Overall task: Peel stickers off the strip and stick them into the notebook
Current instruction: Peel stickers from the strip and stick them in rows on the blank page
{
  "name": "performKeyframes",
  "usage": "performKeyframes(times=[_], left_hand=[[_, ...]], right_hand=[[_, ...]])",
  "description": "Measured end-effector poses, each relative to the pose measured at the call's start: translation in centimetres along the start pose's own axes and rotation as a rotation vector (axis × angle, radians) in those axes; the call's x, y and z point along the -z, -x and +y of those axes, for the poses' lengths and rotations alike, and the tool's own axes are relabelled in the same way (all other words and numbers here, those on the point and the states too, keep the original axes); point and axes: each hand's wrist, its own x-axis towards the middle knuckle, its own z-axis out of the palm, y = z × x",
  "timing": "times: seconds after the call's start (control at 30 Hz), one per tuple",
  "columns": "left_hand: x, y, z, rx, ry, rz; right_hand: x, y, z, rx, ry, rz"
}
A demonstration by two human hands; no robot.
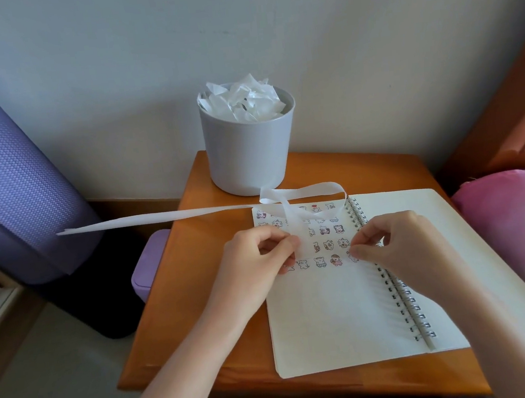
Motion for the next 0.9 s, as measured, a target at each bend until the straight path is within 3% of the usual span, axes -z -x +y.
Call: performKeyframes(times=[0.33,0.7,0.9], left_hand=[[-0.1,0.0,0.0,-0.004,-0.018,0.011],[-0.1,0.0,0.0,-0.008,-0.022,0.017],[-0.1,0.0,0.0,-0.014,-0.029,0.017]], right_hand=[[-0.2,0.2,-0.2,0.028,0.118,0.048],[-0.5,-0.3,0.6,0.005,-0.045,0.012],[-0.8,-0.6,1.1,0.028,-0.02,0.02]])
